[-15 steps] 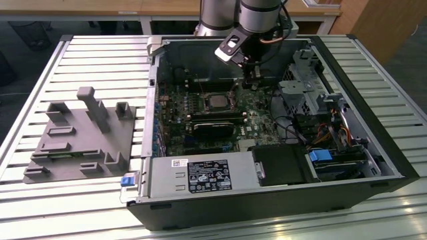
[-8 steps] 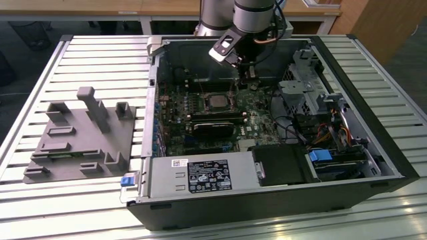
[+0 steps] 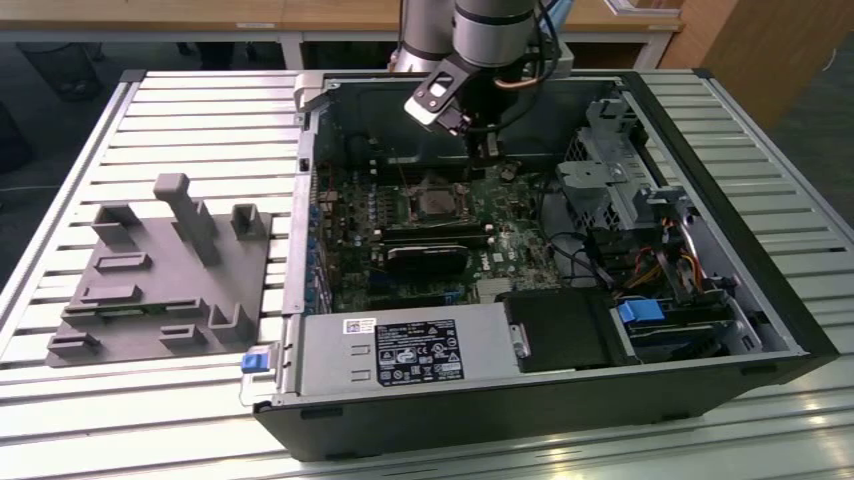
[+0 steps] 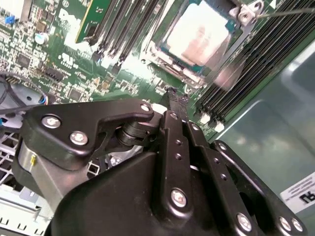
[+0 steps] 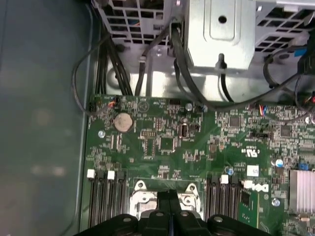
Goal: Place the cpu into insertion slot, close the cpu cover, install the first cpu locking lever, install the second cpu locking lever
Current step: 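Close the cpu cover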
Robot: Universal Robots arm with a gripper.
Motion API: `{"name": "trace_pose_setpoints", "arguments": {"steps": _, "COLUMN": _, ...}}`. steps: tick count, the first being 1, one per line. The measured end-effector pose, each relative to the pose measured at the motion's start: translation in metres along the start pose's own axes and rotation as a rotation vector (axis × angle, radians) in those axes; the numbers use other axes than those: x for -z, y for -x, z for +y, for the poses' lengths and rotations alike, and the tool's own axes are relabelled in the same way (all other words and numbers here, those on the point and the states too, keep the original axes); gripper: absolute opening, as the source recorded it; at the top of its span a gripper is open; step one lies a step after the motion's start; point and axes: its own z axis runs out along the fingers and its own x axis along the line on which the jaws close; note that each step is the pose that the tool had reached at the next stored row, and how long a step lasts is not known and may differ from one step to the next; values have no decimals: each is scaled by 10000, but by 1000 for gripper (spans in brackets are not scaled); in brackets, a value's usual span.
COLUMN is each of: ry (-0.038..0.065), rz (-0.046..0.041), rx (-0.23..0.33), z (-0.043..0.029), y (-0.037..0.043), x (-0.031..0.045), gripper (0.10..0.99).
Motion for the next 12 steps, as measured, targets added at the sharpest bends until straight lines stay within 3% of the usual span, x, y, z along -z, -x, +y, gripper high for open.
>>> {"name": "trace_pose_setpoints", "arguments": {"steps": 12, "ry": 0, "rz": 0, "rx": -1, "z": -85, "y": -3, "x": -37, "gripper": 106}}
